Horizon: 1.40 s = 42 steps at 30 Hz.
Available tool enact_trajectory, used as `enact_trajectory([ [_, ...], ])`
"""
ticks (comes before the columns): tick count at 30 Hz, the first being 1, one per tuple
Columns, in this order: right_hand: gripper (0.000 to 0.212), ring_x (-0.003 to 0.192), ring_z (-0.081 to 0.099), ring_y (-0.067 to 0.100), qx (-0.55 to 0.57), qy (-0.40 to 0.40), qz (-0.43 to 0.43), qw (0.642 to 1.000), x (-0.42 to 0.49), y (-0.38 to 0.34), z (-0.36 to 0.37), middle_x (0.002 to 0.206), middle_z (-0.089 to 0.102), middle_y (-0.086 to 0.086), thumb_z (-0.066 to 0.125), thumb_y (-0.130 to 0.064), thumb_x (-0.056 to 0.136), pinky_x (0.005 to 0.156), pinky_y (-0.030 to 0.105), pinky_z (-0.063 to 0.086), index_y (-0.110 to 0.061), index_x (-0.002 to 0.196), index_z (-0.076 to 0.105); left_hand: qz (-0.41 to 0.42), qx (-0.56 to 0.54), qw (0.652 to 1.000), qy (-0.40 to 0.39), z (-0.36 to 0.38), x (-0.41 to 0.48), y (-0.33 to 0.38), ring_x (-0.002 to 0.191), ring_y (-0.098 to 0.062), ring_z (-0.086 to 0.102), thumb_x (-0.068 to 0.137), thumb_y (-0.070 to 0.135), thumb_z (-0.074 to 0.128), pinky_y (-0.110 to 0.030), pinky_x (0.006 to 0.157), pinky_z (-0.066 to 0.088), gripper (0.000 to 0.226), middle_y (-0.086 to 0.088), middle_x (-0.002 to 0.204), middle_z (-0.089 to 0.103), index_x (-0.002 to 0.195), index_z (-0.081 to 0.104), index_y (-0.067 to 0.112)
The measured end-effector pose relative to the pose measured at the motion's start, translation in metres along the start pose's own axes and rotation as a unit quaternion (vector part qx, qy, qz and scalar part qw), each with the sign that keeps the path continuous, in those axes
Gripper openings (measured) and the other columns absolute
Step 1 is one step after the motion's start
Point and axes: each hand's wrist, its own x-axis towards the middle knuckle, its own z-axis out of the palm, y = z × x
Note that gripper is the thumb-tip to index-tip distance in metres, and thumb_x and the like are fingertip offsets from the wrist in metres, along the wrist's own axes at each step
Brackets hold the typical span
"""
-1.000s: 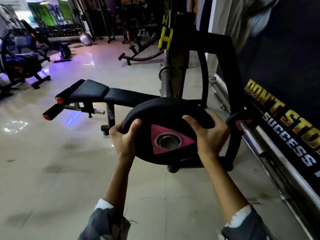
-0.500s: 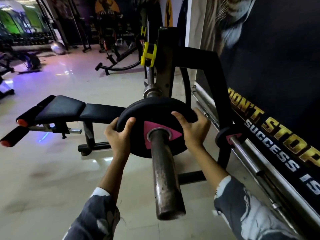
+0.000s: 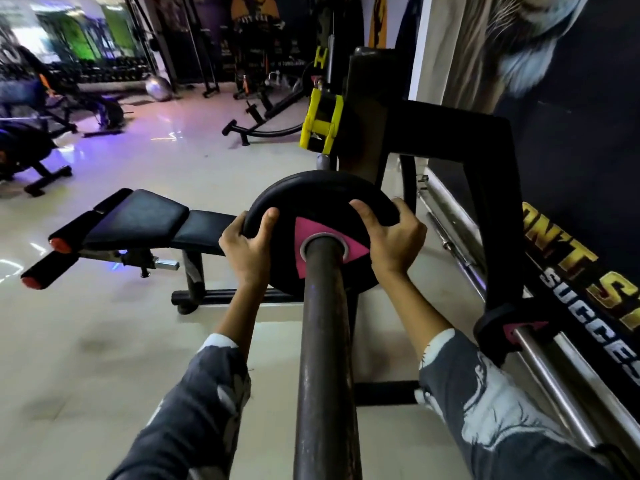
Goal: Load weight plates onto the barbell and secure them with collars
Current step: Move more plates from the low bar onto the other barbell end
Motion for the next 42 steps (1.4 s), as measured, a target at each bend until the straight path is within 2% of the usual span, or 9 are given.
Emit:
enact_trajectory([
  [2, 0.046, 0.056, 0.061, 0.021, -0.003, 0.003, 0.004, 1.000, 0.000, 0.000, -0.001, 0.060, 0.064, 0.010, 0.074, -0.049, 0.067, 0.050, 0.031, 0.048, -0.006, 0.067, 0.060, 0.006, 0.002, 1.000, 0.003, 0.000, 0.000, 0.001, 0.052, -0.003, 0.037, 0.076, 0.054, 0.057, -0.018, 0.049, 0.032, 0.052, -0.004, 0.053, 0.045, 0.063, 0.057, 0.004],
  [7, 0.040, 0.057, 0.059, 0.020, -0.002, -0.005, 0.010, 1.000, -0.002, -0.009, -0.004, 0.062, 0.065, 0.012, 0.078, -0.039, 0.069, 0.052, 0.033, 0.048, -0.003, 0.069, 0.061, 0.007, 0.030, 0.999, 0.016, -0.001, -0.004, 0.007, 0.056, -0.013, 0.037, 0.076, 0.053, 0.054, -0.028, 0.051, 0.031, 0.058, -0.024, 0.056, 0.046, 0.064, 0.053, -0.004],
  [10, 0.040, 0.063, 0.061, 0.020, 0.014, -0.029, 0.017, 0.999, -0.003, -0.012, -0.008, 0.067, 0.065, 0.010, 0.076, -0.042, 0.071, 0.054, 0.034, 0.047, -0.005, 0.074, 0.061, -0.009, 0.047, 0.998, 0.026, -0.002, -0.011, 0.014, 0.056, -0.005, 0.039, 0.076, 0.057, 0.052, -0.021, 0.052, 0.032, 0.054, -0.009, 0.061, 0.048, 0.073, 0.053, 0.002],
  [14, 0.059, 0.121, 0.049, 0.022, -0.046, -0.050, -0.047, 0.997, -0.010, -0.013, -0.016, 0.131, 0.054, 0.012, 0.067, -0.045, 0.080, 0.099, 0.034, 0.039, -0.008, 0.124, 0.053, -0.002, 0.097, 0.995, 0.015, -0.008, -0.027, 0.021, 0.107, -0.018, 0.052, 0.083, 0.052, 0.052, -0.026, 0.092, 0.040, 0.056, -0.010, 0.115, 0.058, 0.118, 0.049, 0.008],
  [17, 0.074, 0.139, 0.026, 0.031, -0.151, -0.066, -0.117, 0.979, -0.033, -0.015, -0.031, 0.149, 0.032, 0.018, 0.055, -0.051, 0.084, 0.114, 0.045, 0.017, -0.006, 0.140, 0.037, 0.054, 0.217, 0.975, -0.016, -0.025, -0.043, 0.024, 0.136, -0.025, 0.031, 0.086, 0.043, 0.055, -0.044, 0.115, 0.015, 0.062, -0.013, 0.143, 0.040, 0.133, 0.039, 0.006],
  [25, 0.076, 0.141, -0.001, 0.013, -0.209, -0.171, -0.084, 0.959, -0.124, -0.051, -0.104, 0.156, 0.015, 0.006, 0.027, -0.062, 0.083, 0.116, 0.043, -0.004, -0.019, 0.145, 0.015, 0.133, 0.275, 0.937, -0.167, -0.083, -0.128, 0.059, 0.143, -0.013, 0.007, 0.088, 0.057, 0.037, -0.041, 0.119, 0.006, 0.073, -0.008, 0.155, 0.021, 0.145, 0.024, 0.013],
  [31, 0.073, 0.141, 0.009, 0.013, -0.208, -0.125, -0.076, 0.967, -0.211, -0.108, -0.185, 0.153, 0.027, 0.007, 0.033, -0.057, 0.085, 0.116, 0.042, 0.001, -0.013, 0.144, 0.028, 0.131, 0.201, 0.949, -0.205, -0.146, -0.209, 0.106, 0.140, -0.008, 0.008, 0.093, 0.045, 0.045, -0.042, 0.118, 0.013, 0.063, -0.007, 0.154, 0.024, 0.144, 0.025, 0.015],
  [36, 0.070, 0.142, 0.010, 0.016, -0.249, -0.130, -0.070, 0.957, -0.282, -0.146, -0.258, 0.153, 0.024, 0.005, 0.032, -0.058, 0.089, 0.116, 0.037, -0.002, -0.014, 0.144, 0.027, 0.123, 0.163, 0.948, -0.245, -0.200, -0.282, 0.156, 0.142, -0.019, 0.019, 0.091, 0.050, 0.037, -0.049, 0.115, 0.023, 0.064, -0.010, 0.152, 0.028, 0.142, 0.030, 0.012],
  [42, 0.069, 0.140, 0.016, 0.015, -0.321, -0.132, -0.018, 0.938, -0.344, -0.144, -0.338, 0.150, 0.034, 0.009, 0.027, -0.057, 0.090, 0.117, 0.038, 0.006, -0.010, 0.141, 0.035, 0.126, 0.134, 0.927, -0.327, -0.219, -0.375, 0.192, 0.140, -0.019, 0.020, 0.091, 0.061, 0.024, -0.039, 0.116, 0.019, 0.074, -0.013, 0.151, 0.031, 0.141, 0.032, 0.008],
])
